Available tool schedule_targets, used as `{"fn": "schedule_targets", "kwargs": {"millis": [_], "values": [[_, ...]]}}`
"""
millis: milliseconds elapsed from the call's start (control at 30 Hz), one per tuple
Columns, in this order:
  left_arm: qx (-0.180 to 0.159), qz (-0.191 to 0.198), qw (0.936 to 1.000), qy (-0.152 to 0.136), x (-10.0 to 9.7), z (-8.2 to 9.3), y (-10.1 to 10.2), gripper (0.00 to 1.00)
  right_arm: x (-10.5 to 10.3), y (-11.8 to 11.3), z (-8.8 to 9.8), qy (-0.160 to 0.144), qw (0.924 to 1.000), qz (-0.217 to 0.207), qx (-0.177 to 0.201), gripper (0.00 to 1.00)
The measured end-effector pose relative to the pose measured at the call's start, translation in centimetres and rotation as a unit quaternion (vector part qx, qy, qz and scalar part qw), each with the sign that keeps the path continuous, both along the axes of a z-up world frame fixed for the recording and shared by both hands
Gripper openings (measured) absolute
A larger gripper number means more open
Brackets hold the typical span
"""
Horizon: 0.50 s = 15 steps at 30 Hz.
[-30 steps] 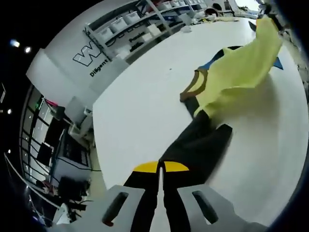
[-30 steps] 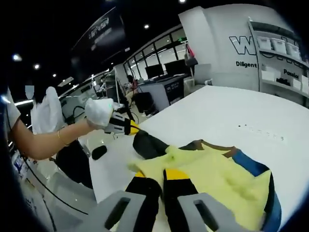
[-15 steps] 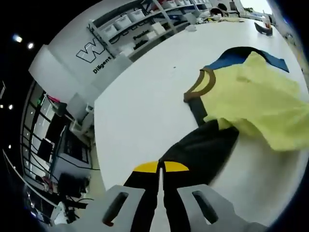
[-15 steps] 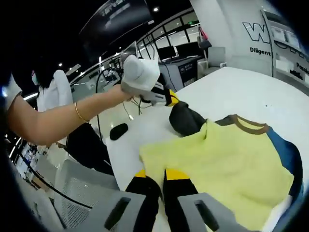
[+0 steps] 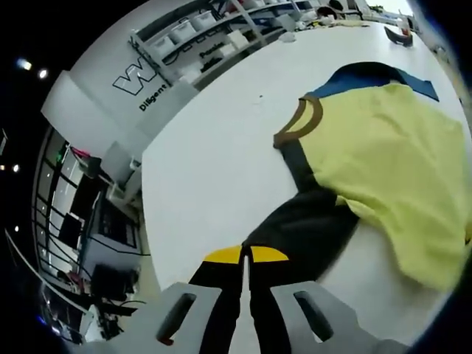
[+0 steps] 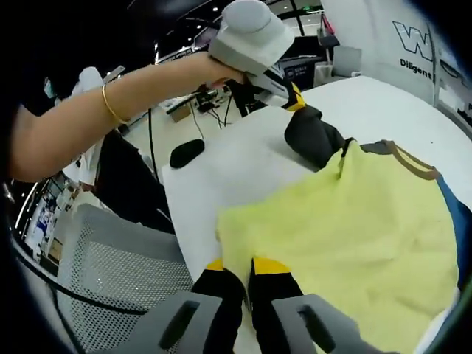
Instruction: Fold the garment on the visible template until the final outline fits inside the template.
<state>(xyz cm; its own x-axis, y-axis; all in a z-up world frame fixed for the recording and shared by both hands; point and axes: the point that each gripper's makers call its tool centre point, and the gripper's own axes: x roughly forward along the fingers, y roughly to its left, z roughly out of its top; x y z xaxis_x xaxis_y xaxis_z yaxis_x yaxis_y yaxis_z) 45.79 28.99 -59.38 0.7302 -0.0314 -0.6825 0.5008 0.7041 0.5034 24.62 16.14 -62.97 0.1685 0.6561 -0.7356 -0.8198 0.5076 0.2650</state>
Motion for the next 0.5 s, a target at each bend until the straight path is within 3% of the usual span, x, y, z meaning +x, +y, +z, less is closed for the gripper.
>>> {"fn": "schedule_targets", "kwargs": {"millis": [433, 467, 500], "values": [[-0.018, 0.023, 0.9996, 0.000, -0.8, -0.6, 0.3, 0.04, -1.4, 0.3, -1.6, 0.021, 0.9996, 0.018, -0.009, 0.00], [-0.020, 0.026, 0.9995, -0.001, -0.9, -0.6, 0.4, 0.04, -1.4, 0.3, -1.4, 0.022, 0.9996, 0.017, -0.008, 0.03], [-0.022, 0.028, 0.9994, -0.002, -0.9, -0.6, 0.4, 0.06, -1.5, 0.3, -1.3, 0.023, 0.9996, 0.017, -0.007, 0.14]]}}
